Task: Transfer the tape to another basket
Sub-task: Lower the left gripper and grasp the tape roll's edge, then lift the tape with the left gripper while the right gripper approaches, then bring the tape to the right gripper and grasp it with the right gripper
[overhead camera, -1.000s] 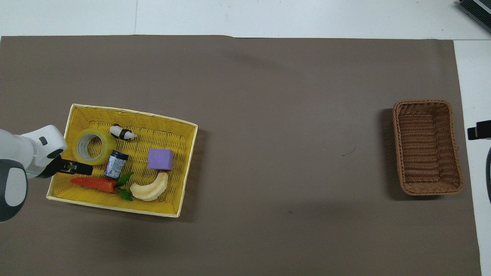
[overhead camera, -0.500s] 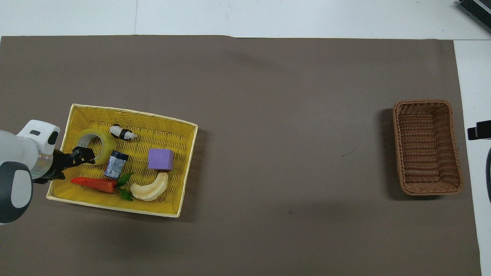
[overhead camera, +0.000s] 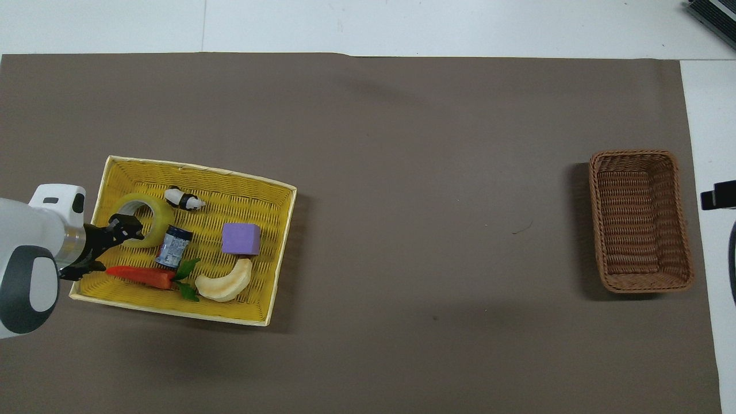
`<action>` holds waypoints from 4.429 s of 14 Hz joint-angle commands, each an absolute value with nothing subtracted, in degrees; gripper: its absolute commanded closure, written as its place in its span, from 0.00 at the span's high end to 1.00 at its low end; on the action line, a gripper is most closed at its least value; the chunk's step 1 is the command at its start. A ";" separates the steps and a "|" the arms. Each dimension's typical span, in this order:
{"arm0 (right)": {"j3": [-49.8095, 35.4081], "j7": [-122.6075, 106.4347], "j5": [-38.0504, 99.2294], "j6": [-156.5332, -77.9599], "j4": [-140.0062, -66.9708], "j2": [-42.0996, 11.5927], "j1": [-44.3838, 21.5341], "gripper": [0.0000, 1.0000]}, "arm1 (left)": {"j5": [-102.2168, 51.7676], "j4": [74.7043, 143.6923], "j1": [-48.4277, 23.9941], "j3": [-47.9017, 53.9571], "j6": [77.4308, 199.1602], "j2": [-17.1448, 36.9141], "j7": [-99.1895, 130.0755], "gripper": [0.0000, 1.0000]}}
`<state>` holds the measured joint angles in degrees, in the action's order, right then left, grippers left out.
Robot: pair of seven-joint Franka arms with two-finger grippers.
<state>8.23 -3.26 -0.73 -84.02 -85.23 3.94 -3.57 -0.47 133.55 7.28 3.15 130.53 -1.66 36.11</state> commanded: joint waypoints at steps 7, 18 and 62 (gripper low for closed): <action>7.82 -4.66 0.35 -83.76 -85.96 4.75 -2.90 1.00 | -2.11 135.09 9.84 3.60 137.11 0.09 43.24 0.75; 7.91 -4.40 0.35 -83.93 -86.22 4.92 -2.90 1.00 | -2.11 133.79 7.56 3.60 134.16 -0.79 42.80 0.00; 8.00 -10.55 50.45 -100.72 -113.38 5.80 -16.08 1.00 | -33.91 106.17 -26.98 17.49 132.36 2.20 37.00 0.00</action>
<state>8.27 -8.71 48.70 -99.79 -110.76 3.90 -15.90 -30.77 107.47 -26.64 17.40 131.60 1.72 37.37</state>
